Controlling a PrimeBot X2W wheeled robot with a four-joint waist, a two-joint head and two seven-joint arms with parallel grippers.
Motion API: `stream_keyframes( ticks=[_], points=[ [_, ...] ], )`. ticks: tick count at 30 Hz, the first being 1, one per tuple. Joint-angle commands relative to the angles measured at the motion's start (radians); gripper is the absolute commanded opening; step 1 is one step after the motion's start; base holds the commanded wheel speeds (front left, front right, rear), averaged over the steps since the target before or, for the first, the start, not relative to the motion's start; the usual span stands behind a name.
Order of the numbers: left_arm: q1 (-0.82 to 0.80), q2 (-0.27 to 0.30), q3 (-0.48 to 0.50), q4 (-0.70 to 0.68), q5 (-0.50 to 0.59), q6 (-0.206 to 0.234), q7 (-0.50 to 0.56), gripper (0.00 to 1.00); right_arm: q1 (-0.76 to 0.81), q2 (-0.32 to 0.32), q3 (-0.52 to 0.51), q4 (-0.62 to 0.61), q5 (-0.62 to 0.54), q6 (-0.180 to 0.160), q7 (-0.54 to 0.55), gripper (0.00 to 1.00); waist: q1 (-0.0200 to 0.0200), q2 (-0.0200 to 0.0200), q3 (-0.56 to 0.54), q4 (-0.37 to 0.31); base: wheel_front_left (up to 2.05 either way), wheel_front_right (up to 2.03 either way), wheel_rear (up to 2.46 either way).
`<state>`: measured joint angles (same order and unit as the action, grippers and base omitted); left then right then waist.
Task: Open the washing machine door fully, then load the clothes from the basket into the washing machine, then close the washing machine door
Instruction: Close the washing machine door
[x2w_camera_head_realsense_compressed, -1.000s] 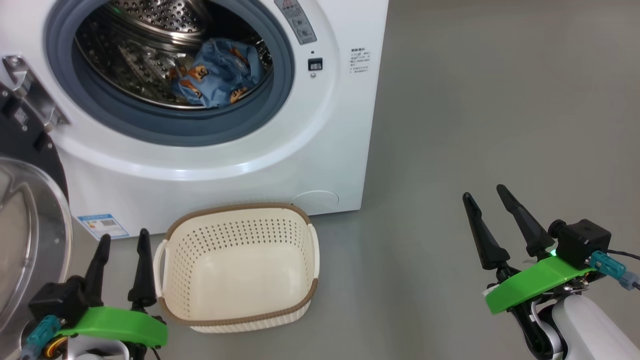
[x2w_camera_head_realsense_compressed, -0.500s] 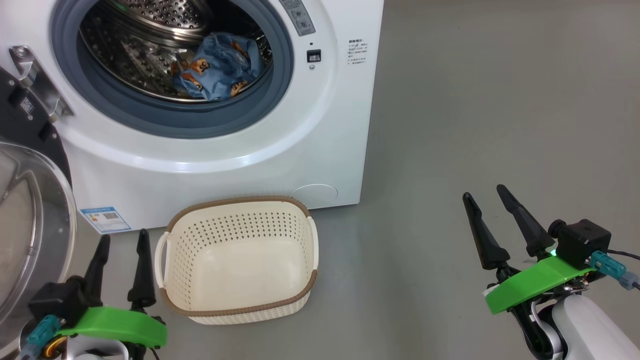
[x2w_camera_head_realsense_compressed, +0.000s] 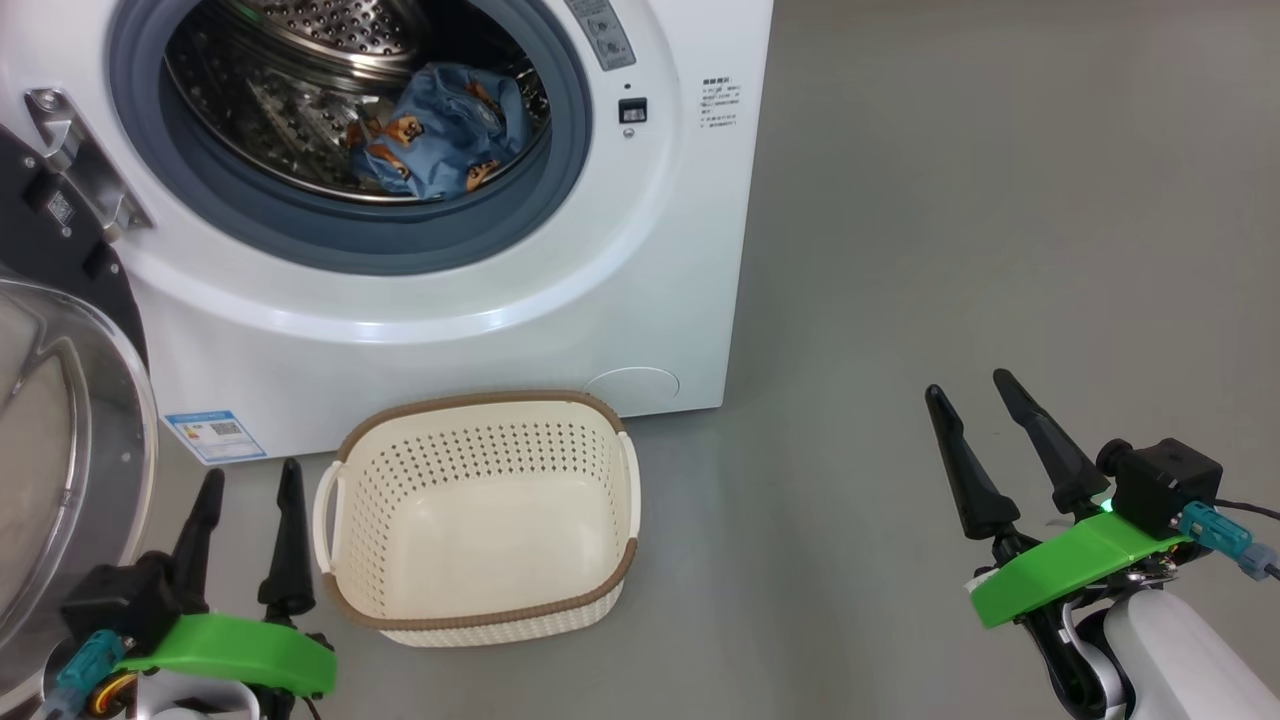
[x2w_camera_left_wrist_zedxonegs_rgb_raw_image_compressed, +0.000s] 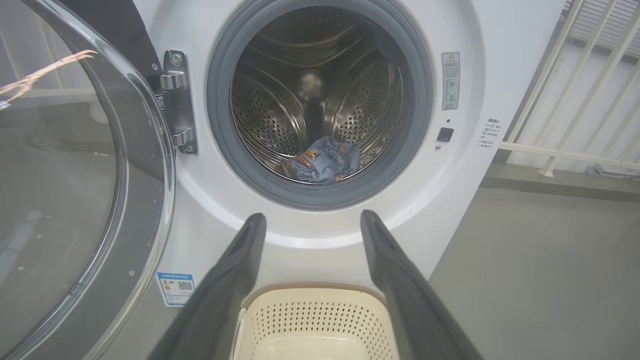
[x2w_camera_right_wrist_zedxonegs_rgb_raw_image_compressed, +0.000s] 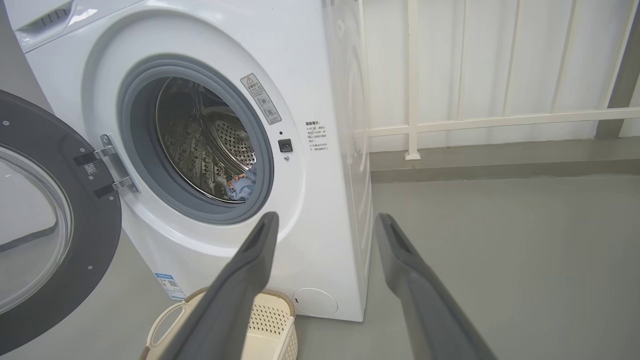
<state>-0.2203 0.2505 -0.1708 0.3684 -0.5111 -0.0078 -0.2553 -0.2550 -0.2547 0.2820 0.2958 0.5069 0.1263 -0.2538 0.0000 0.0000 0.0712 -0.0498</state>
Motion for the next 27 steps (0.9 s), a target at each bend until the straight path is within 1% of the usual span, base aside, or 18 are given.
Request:
stream_keyframes(
  ticks=[1, 27],
  points=[
    [-0.031, 0.032, 0.031, -0.022, -0.008, 0.006, -0.006, 1.00, 0.001, -0.008, 0.009, -0.022, 0.012, 0.004, -0.008, 1.00, 0.0000, 0.0000, -0.001, 0.001, 0.00, 0.00, 0.00],
    [-0.025, 0.032, 0.016, -0.012, -0.009, 0.012, -0.006, 1.00, 0.004, -0.015, 0.026, -0.013, 0.021, 0.004, -0.008, 1.00, 0.0000, 0.0000, -0.020, 0.028, 0.00, 0.00, 0.00]
  ],
)
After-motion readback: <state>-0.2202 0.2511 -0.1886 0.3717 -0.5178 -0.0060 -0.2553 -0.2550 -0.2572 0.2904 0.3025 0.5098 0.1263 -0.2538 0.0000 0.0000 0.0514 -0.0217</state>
